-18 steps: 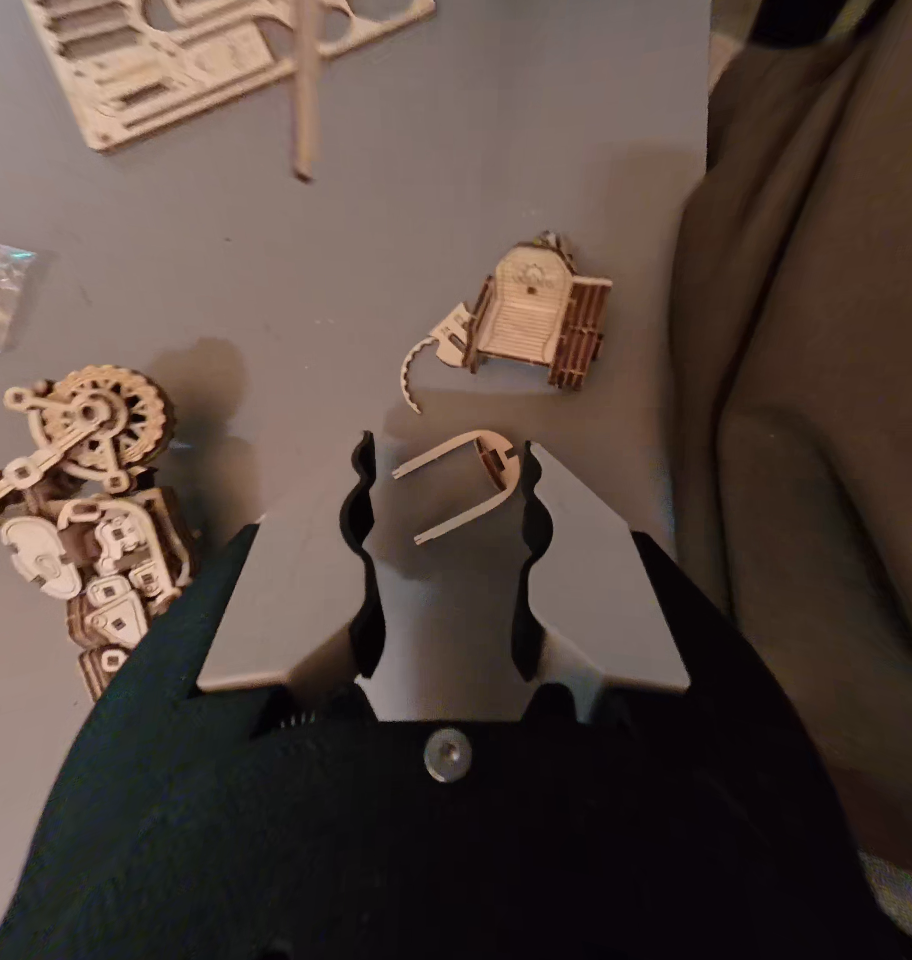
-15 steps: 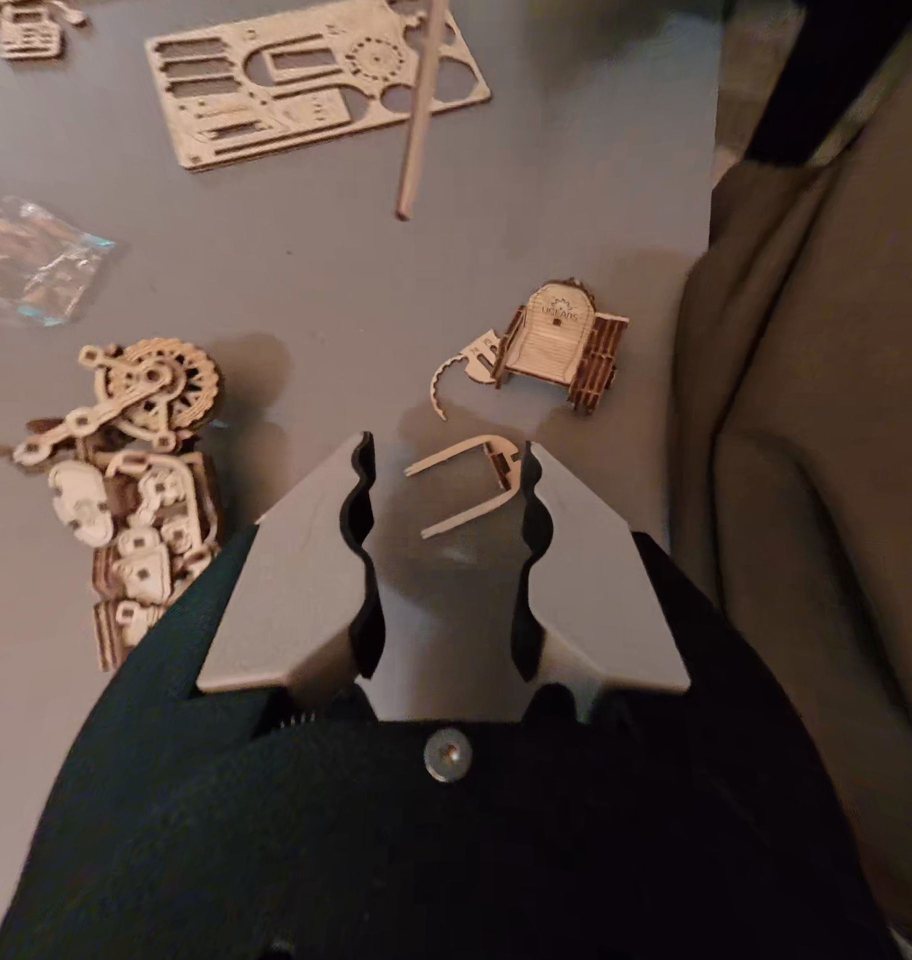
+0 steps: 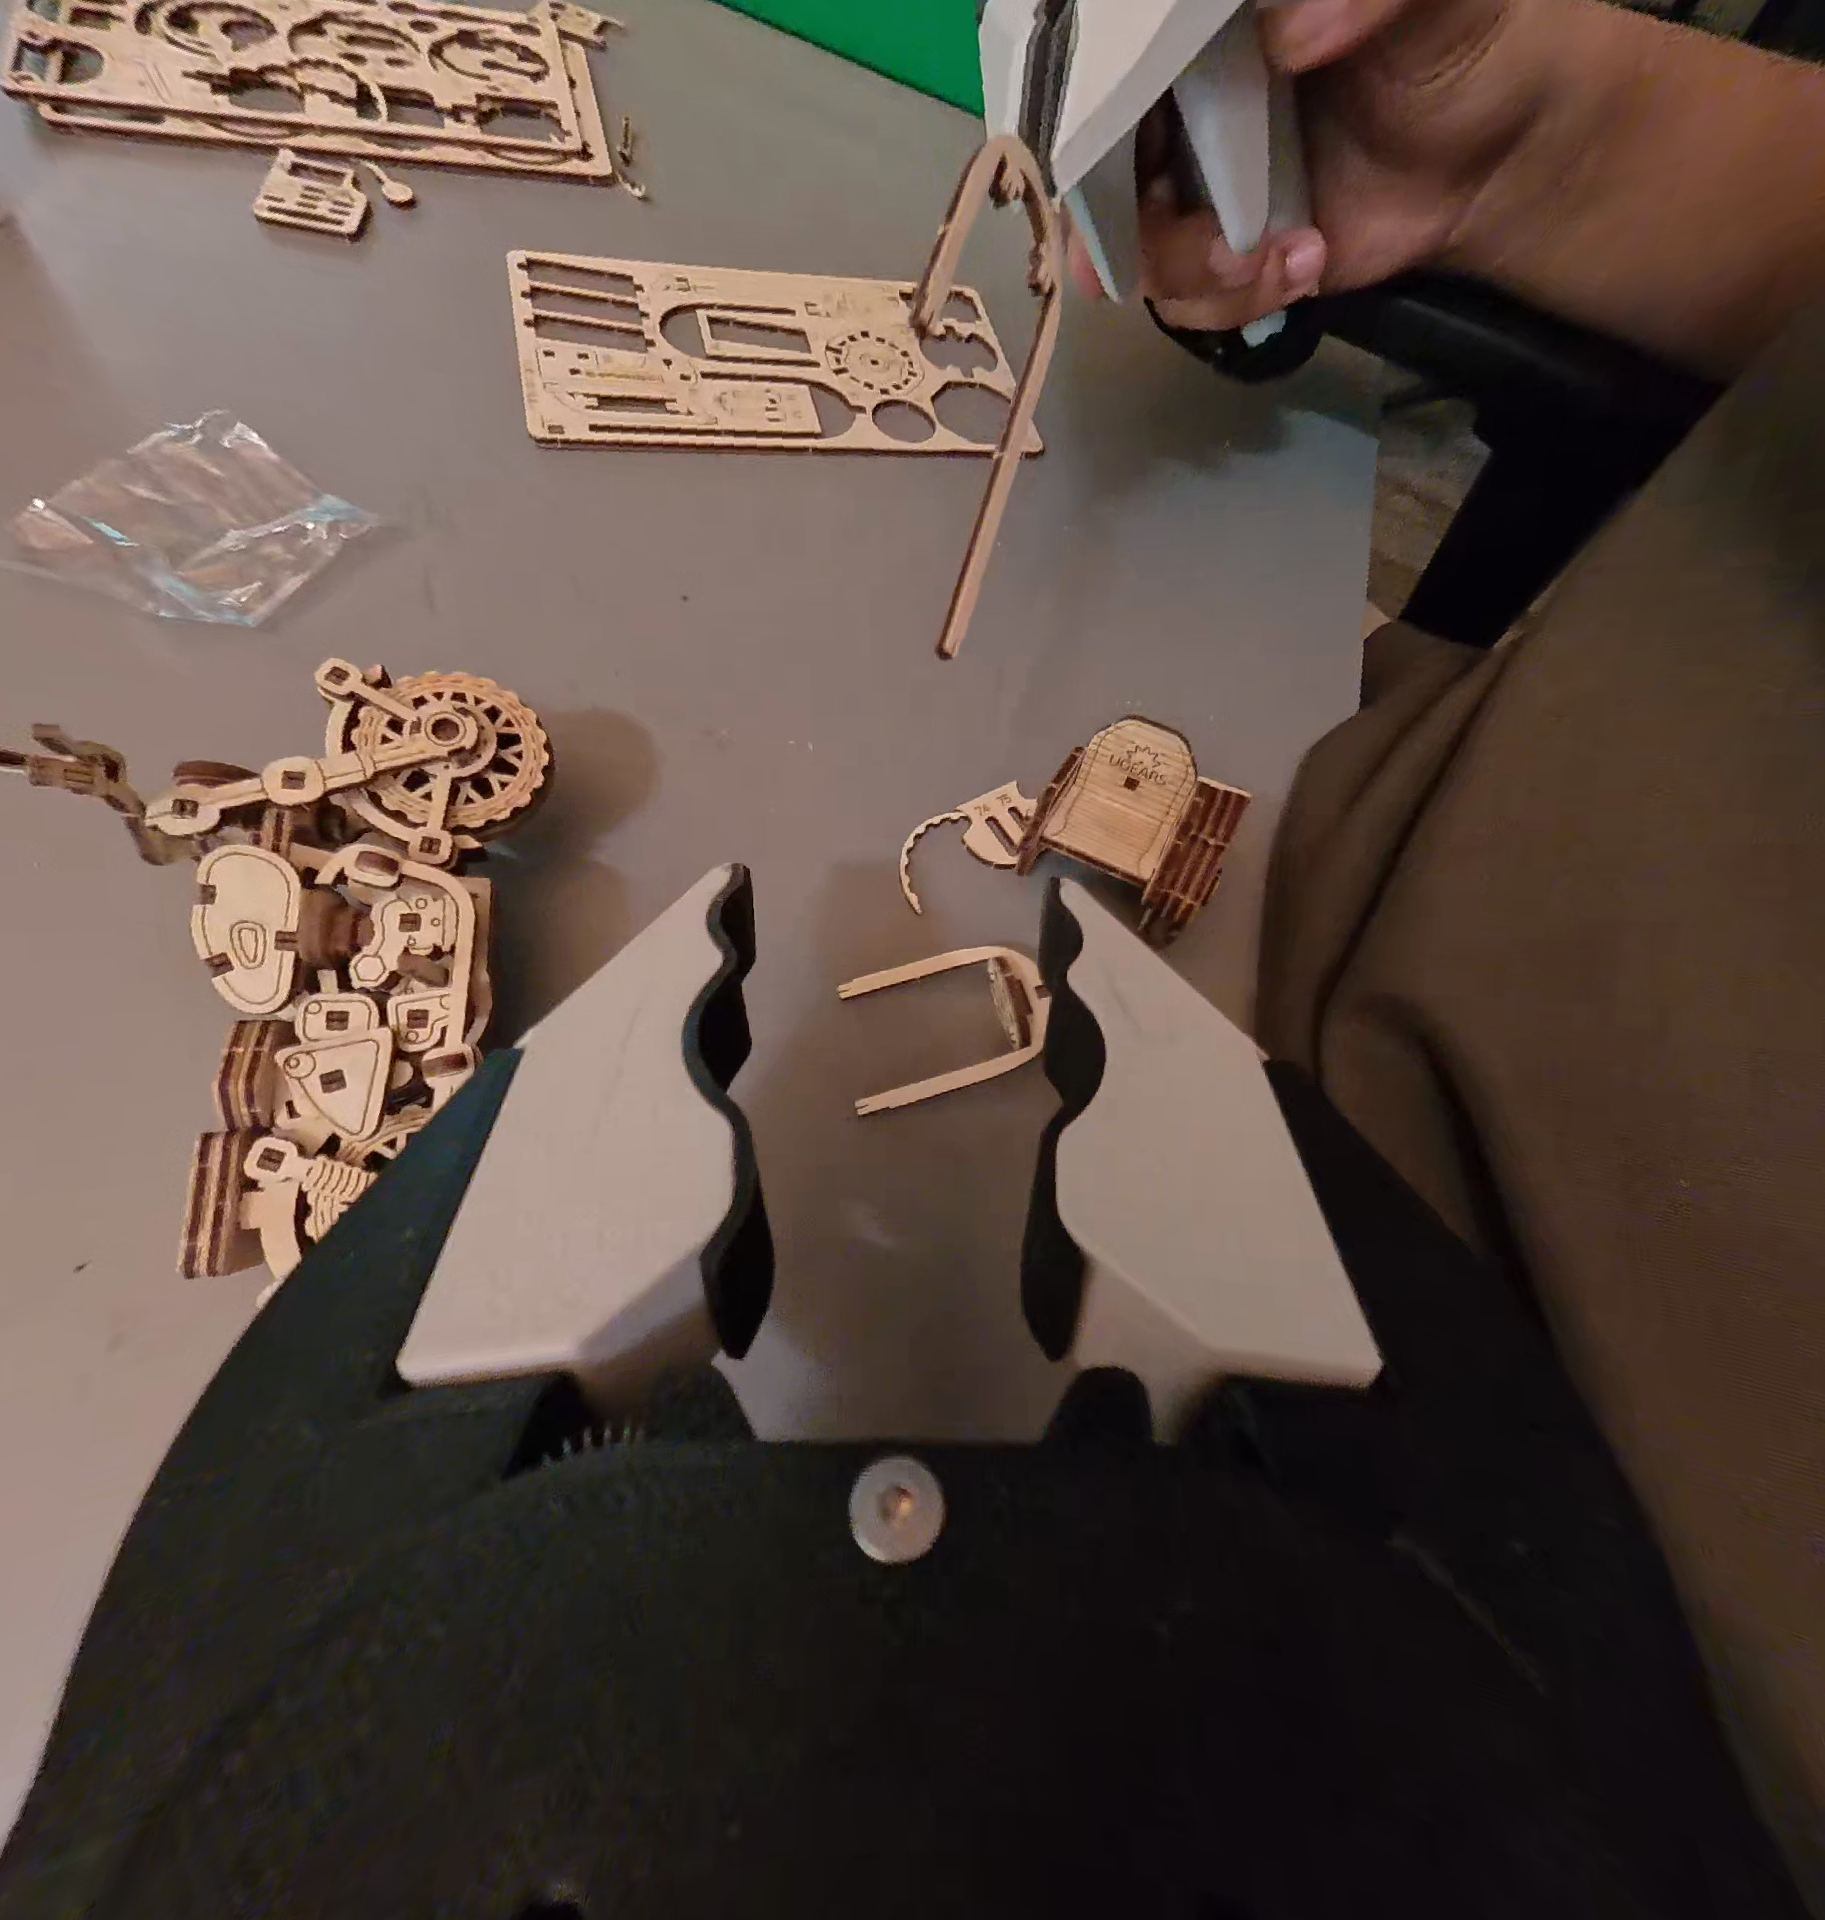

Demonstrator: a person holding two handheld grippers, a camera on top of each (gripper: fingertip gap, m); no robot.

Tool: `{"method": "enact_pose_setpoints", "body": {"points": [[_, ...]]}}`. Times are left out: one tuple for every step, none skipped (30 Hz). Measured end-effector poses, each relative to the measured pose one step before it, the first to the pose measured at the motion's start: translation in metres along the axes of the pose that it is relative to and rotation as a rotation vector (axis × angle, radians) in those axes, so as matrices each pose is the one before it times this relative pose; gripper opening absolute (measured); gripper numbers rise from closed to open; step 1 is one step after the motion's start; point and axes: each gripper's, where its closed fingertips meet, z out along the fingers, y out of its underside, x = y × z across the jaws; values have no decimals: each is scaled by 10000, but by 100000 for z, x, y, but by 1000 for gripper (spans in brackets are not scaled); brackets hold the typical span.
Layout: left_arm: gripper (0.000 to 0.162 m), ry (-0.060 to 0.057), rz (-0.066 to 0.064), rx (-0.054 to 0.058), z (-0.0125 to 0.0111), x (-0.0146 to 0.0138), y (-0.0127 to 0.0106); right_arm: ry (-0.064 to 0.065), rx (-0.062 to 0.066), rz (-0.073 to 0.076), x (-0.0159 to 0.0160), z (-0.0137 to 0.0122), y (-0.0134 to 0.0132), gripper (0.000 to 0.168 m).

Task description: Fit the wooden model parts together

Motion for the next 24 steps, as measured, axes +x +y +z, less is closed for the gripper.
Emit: {"method": "enact_pose_setpoints", "body": {"points": [[55, 7, 7, -64, 104, -54, 124, -41, 18, 76, 38, 49, 15, 0], [55, -3, 2, -41, 60, -60, 70, -31, 10, 75, 49, 32, 17, 0], [55, -29, -3, -12, 28, -87, 5, -15, 14, 60, 69, 1, -1, 0], [55, -22, -1, 21, -21, -78, -41, -3, 25, 42, 63, -20, -35, 0], [55, -6, -22, 37, -29, -67, -45, 4, 35, 31, 67, -48, -45, 0], [55, 1, -48, 34, -40, -79, -46, 8, 45, 30, 70, -50, -83, 0], [55, -9, -58, 25, -40, -98, -29, 1, 50, 38, 72, -64, -76, 0], [55, -19, -44, 22, -43, -102, -20, -12, 56, 50, 55, -67, -93, 0], [55, -29, -30, 6, -23, -124, -6, -29, 64, 62, 28, -51, -97, 0], [55, -22, -11, 2, -26, -79, 12, -46, 69, 74, 4, -57, -100, 0], [55, -13, -4, 22, -23, -49, -26, -57, 74, 80, -23, -56, -102, 0], [55, -1, -11, 32, -22, -14, -46, -57, 78, 76, -30, -45, -115, 0], [55, 8, -18, 21, -12, -4, -43, -49, 72, 65, -34, -46, -100, 0], [55, 3, -11, 1, 9, 3, -9, -32, 59, 45, -20, -49, -88, 0], [55, -5, 5, -4, 3, -3, 16, -10, 37, 23, -1, -41, -48, 0], [55, -2, 11, 0, 3, 12, -9, 10, 12, 3, 18, -21, -21, 0], [55, -2, 5, 3, 10, 5, -6, 16, -6, -12, 10, -10, 15, 0], [55, 0, 2, -6, 13, 12, 0, 10, -16, -17, -14, 9, 33, 0], [55, -6, 6, -5, 5, -2, 4, 3, -20, -18, -27, 16, 41, 0], [55, -13, 13, 1, 8, -7, -1, 0, -20, -18, -28, 38, 37, 0], [55, -9, 10, 3, 2, -10, -1, -5, -24, -15, -43, 33, 48, 0], [55, 0, 1, -2, -1, 0, 3, -5, -25, -10, -26, 37, 43, 0], [55, -1, -2, -4, -3, 0, 6, -5, -19, -9, -32, 30, 40, 0], [55, -9, 5, 1, 0, -16, -1, -4, -10, -6, -22, 17, 32, 0]]}}
